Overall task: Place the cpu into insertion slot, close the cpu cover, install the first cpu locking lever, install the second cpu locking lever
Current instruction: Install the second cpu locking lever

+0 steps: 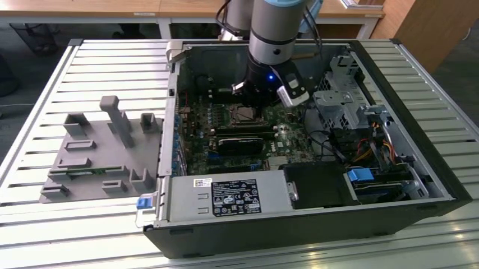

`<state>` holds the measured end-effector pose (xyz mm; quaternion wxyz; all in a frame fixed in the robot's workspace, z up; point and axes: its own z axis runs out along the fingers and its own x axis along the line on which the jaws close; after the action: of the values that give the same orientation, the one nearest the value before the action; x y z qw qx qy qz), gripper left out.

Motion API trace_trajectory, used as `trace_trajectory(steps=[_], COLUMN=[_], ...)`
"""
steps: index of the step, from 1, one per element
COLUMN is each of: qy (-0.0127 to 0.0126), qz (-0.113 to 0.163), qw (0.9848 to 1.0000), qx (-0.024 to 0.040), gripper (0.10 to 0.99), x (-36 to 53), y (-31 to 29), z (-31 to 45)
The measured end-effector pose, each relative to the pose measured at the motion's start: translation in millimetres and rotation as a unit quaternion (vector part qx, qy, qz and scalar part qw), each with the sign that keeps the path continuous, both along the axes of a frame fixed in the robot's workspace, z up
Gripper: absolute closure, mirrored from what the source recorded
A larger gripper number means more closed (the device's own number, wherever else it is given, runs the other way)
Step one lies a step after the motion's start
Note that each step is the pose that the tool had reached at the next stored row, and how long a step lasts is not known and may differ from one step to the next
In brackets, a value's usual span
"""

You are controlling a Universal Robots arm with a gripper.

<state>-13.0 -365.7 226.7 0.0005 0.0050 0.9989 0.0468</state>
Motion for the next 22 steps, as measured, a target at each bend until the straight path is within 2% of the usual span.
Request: trace_trajectory(steps=[5, 12, 14, 19, 22], qy=[-0.0002, -0.0008, -0.0008, -0.0008, -0.0008], qz=[0.001, 0.002, 0.002, 0.002, 0.002], qw=[1.0000, 0.9998, 0.9998, 0.9997, 0.9996], qx=[0.0040, 0.0198, 0.0217, 0.0231, 0.0266], gripper=[0.980, 0.980, 0.980, 0.980, 0.980], x=[-4.4, -19.3, -22.4, -24.0, -26.8], y=[-5.4, -7.1, -7.9, -14.4, -17.1], z=[0.0, 0.0, -0.1, -0.2, -0.4])
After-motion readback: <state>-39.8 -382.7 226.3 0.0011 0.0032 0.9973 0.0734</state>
